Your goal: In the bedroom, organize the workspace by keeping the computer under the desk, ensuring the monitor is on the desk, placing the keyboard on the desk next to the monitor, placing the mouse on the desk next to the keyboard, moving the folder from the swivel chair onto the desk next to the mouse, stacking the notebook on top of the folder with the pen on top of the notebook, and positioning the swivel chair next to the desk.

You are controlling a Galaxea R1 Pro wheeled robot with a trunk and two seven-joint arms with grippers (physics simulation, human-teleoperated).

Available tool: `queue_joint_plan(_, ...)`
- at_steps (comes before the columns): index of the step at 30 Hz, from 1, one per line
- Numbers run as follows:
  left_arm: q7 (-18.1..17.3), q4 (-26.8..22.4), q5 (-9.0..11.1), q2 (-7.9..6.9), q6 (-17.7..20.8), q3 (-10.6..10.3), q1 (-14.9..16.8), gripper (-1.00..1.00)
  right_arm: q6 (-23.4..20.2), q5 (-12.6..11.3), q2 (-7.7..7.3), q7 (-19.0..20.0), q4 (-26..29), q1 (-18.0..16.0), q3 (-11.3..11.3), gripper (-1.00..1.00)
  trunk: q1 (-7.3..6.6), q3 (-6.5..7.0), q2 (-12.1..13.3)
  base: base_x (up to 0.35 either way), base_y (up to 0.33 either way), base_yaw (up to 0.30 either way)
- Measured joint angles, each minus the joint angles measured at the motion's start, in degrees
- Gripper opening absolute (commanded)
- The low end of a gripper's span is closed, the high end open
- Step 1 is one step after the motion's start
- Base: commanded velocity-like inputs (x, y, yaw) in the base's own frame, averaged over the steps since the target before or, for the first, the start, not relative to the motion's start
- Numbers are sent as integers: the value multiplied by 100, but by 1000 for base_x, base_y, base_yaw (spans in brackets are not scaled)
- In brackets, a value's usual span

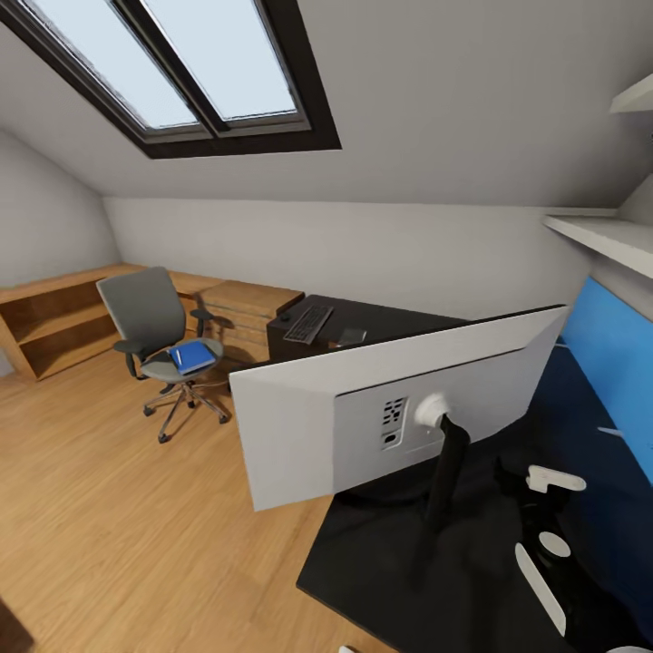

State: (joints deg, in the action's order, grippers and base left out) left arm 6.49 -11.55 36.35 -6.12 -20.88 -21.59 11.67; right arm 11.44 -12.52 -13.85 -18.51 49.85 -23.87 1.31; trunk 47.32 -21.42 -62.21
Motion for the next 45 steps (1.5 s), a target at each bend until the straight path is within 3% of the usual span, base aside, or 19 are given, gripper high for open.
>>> queue_joint_plan(4,1,0,0,0,-6,2,0,100,0,0,0,6,-1,1,-3,100,0,0,0,1,-13,1)
queue_joint_plan(13,9,1,0,146,-44,-16,0,100,112,7,104,-10,-11,-8,16,100,0,0,0,0,0,0)
queue_joint_plan(38,9,4,1,153,-45,-15,0,100,115,7,118,-10,-9,-9,19,100,0,0,0,87,0,0)
queue_joint_plan(45,10,-1,1,154,-40,-14,-2,100,122,-5,123,-15,-12,-10,14,100,-1,0,0,45,-1,162)
